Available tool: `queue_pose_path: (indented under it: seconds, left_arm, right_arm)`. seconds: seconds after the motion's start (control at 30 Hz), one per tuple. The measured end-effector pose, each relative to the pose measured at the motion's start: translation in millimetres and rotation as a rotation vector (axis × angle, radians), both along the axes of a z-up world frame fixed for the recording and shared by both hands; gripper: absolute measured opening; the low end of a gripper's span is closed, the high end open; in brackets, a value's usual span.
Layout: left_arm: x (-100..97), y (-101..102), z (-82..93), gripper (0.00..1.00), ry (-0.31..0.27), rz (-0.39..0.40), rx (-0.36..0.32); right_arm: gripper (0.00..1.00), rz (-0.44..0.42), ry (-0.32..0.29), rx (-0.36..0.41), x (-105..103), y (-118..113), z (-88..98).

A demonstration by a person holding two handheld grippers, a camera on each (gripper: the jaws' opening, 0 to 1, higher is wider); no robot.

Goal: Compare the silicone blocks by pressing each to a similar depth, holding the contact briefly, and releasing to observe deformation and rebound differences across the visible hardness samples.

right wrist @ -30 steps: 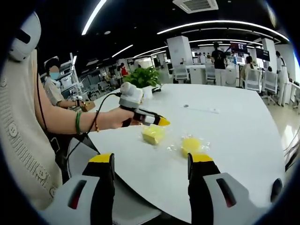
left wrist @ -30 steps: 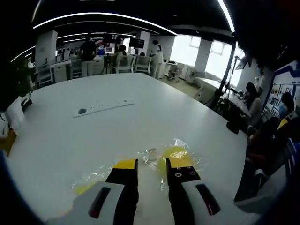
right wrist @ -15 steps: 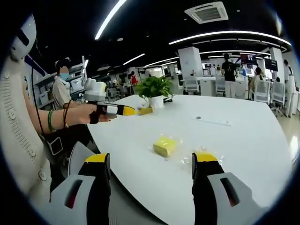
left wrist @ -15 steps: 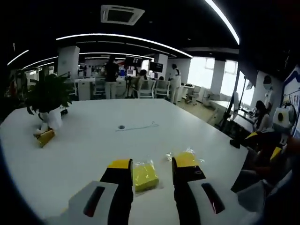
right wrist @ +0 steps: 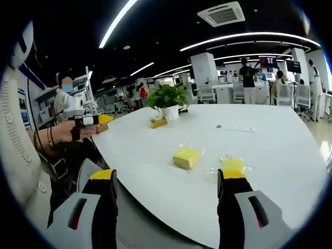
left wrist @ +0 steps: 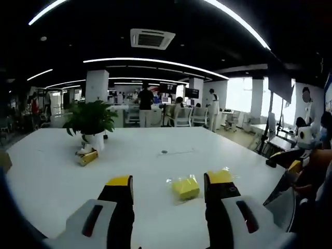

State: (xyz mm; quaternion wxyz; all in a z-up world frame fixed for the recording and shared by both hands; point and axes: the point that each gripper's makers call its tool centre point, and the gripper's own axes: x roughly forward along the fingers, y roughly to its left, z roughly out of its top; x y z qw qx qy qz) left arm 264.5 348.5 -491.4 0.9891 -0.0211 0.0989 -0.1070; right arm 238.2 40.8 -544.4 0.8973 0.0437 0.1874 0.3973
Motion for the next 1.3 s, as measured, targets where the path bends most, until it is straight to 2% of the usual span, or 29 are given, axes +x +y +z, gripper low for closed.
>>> queue_pose_path:
  seconds: [0.07, 0.13, 0.17, 0.27, 0.33, 0.4, 0.47, 0.7, 1.07, 1.17, 1.3]
  left_arm:
    - [-5.8, 5.1, -6.3, 0.58, 0.011, 0.013, 0.023]
    - [-14.2, 15.8, -19.5, 0.6, 0.06, 0.063, 0.058]
    - [-16.5, 18.5, -21.8, 0.61, 0.053, 0.072, 0.084]
    - [-24.1, 23.7, -36.7, 0.7, 0.105, 0.117, 0.066]
    - [-27.5, 27.5, -44.7, 0.7, 0.119, 0.139, 0.06]
    - [-29.8, 30.0, -50.8, 0.68, 0.138, 0.153, 0.048]
    - [-30.7, 31.6, -56.4, 0.71, 0.155, 0.159, 0.058]
    - [-29.6, 26.0, -62.4, 0.72, 0.172, 0.123, 0.07]
    - [-24.8, 21.2, -64.2, 0.71, 0.175, 0.097, 0.023]
    - [-24.4, 17.1, -64.2, 0.71, 0.177, 0.091, 0.016]
    - [-27.0, 11.9, -67.1, 0.74, 0.186, 0.102, 0.048]
  right_arm:
    - [0.75, -0.041, 0.012, -0.025, -0.2, -6.7, -8.6]
    - [0.77, -0.089, 0.021, -0.061, 0.9, -14.9, -15.7]
    - [0.77, -0.096, 0.013, -0.055, 0.4, -14.8, -15.3]
    - [0.8, -0.192, 0.017, -0.091, 2.9, -30.8, -22.1]
    - [0.79, -0.261, 0.034, -0.097, 4.2, -42.4, -26.3]
    - [0.8, -0.29, 0.012, -0.082, 3.5, -47.9, -22.3]
    - [0.81, -0.326, 0.012, -0.071, 3.0, -54.5, -20.8]
    - [0.81, -0.357, 0.023, -0.06, -1.4, -63.1, -23.5]
    - [0.79, -0.386, 0.023, -0.032, -9.5, -70.8, -21.8]
    - [0.79, -0.388, 0.026, -0.045, -10.1, -74.9, -23.2]
    - [0.85, -0.409, 0.014, -0.048, -7.4, -81.9, -21.5]
